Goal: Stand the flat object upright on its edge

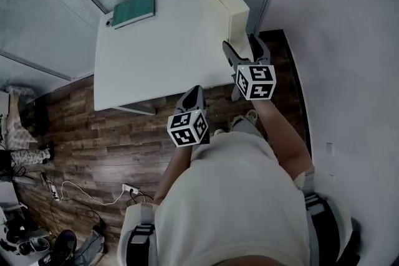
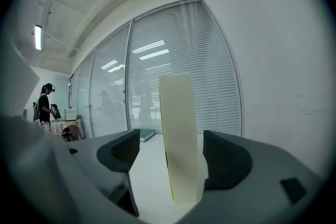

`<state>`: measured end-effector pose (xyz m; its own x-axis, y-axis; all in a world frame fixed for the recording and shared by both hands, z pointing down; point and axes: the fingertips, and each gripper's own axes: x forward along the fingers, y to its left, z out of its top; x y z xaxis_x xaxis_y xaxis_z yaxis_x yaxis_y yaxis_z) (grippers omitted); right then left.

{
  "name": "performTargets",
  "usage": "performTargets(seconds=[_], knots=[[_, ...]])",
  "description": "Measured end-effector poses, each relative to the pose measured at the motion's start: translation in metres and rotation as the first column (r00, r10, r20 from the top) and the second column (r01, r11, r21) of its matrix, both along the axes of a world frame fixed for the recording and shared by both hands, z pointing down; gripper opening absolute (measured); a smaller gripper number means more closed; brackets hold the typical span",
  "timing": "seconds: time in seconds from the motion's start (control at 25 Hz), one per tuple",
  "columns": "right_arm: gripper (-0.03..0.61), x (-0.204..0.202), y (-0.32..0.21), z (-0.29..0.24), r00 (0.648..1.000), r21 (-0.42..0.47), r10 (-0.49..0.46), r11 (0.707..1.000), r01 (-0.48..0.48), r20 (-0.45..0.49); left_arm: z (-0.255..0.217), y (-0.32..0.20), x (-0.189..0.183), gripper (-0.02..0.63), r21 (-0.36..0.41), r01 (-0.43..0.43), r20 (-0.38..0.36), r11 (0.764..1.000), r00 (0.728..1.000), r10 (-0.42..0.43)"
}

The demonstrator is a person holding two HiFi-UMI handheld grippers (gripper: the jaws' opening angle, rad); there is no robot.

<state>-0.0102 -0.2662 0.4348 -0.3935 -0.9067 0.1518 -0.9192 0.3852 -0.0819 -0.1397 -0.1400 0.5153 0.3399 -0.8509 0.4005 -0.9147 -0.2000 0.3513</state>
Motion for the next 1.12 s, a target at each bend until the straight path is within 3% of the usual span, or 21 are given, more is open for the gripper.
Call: performTargets(seconds=[0.16, 0.24, 0.56, 0.84, 1.12], knots=[[0.357, 0.002, 0.024, -0.006, 1.000, 0.043, -0.025, 0.999, 0.025, -0.007, -0.004, -0.002, 0.002, 0.020, 0.008, -0.008, 0.001, 1.000, 1.000, 0.008], [0.268, 0.003, 0.038, -0.006, 0.999, 0.054, -0.039, 0.998, 0.040, -0.013, -0.006, -0.002, 0.003, 0.020, 0.016, -0.013, 0.005, 1.000, 1.000, 0.013], [0.064, 0.008, 0.074, 0.013, 0.998, -0.013, -0.063, 0.998, 0.063, 0.008, -0.016, -0.005, 0.003, 0.020, 0.041, -0.023, 0.013, 0.999, 1.000, 0.023], [0.024, 0.011, 0.101, 0.022, 0.994, -0.034, -0.108, 0.994, 0.107, -0.027, -0.020, -0.003, 0.007, 0.020, 0.057, -0.031, 0.017, 0.998, 0.999, 0.030], [0.018, 0.003, 0.112, 0.029, 0.990, -0.059, -0.143, 0.988, 0.144, 0.006, -0.023, -0.001, 0.006, 0.021, 0.062, -0.030, 0.019, 0.998, 0.999, 0.028]])
